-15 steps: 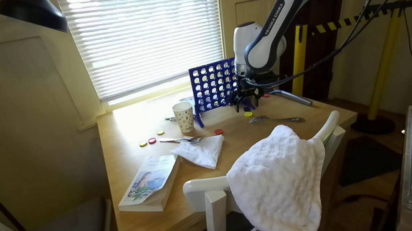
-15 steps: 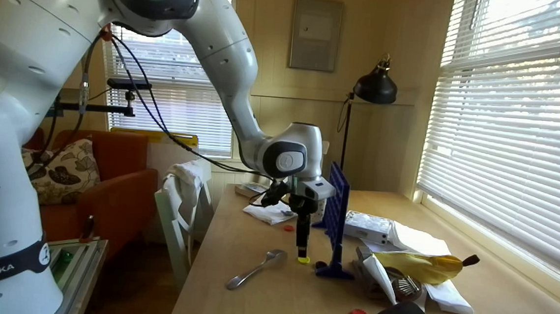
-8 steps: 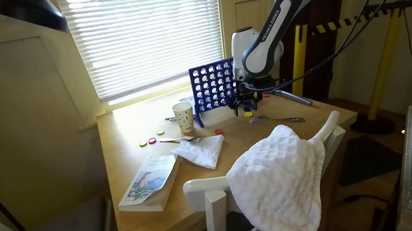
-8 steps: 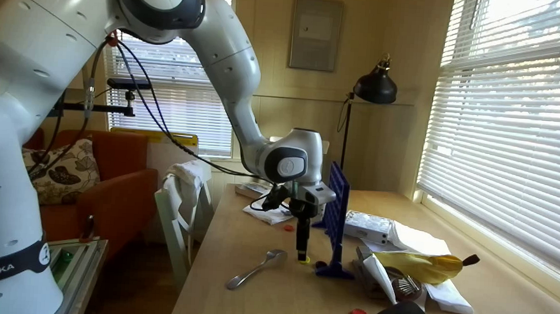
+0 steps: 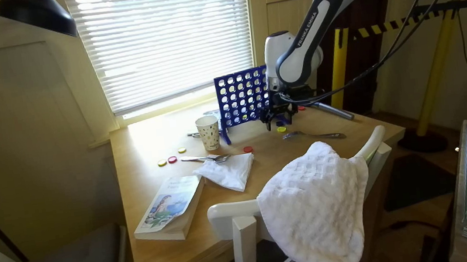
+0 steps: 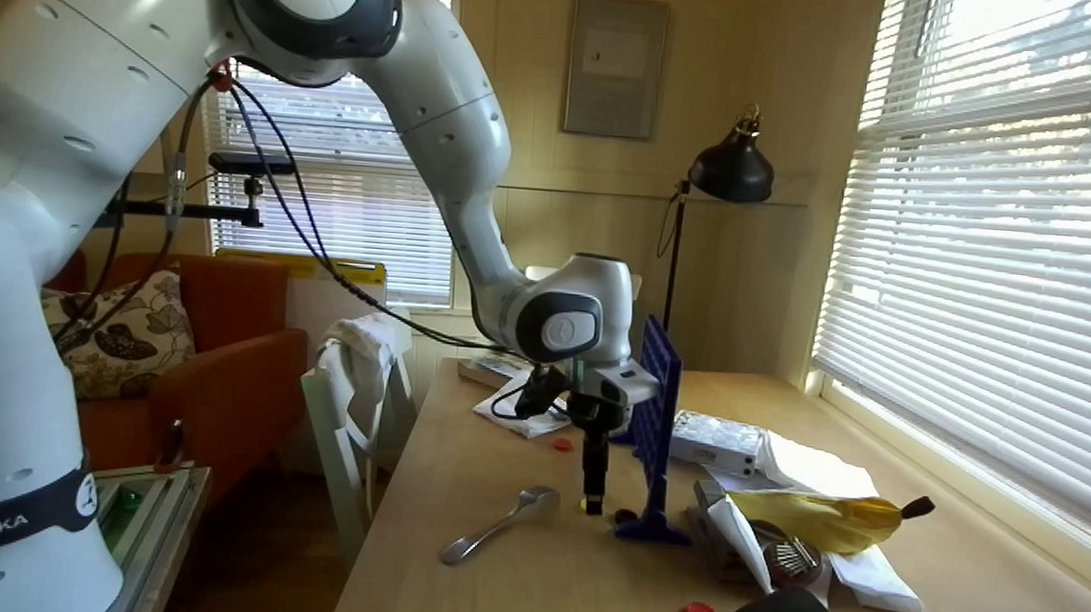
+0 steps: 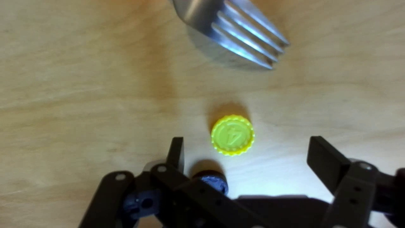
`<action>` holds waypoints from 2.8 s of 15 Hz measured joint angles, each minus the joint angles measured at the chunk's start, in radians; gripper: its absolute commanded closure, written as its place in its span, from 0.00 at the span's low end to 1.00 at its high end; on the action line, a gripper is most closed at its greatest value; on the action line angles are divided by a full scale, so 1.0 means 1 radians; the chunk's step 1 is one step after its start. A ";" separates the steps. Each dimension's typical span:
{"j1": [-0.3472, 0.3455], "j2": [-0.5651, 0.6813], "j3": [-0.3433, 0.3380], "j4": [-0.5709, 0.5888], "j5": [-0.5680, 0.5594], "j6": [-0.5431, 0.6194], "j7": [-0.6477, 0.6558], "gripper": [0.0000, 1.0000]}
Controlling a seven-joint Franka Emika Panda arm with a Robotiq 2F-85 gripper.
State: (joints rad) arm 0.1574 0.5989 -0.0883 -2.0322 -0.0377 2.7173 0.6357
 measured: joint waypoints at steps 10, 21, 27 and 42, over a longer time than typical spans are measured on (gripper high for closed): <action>-0.062 0.025 0.046 0.000 0.090 0.051 -0.210 0.12; -0.056 0.017 0.052 0.000 0.091 0.032 -0.217 0.69; -0.052 0.002 0.054 0.000 0.094 0.014 -0.217 0.89; 0.561 -0.242 -0.393 -0.173 -0.474 0.004 0.355 0.89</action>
State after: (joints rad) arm 0.7183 0.3571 -0.4818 -2.2056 -0.5118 2.7216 0.9911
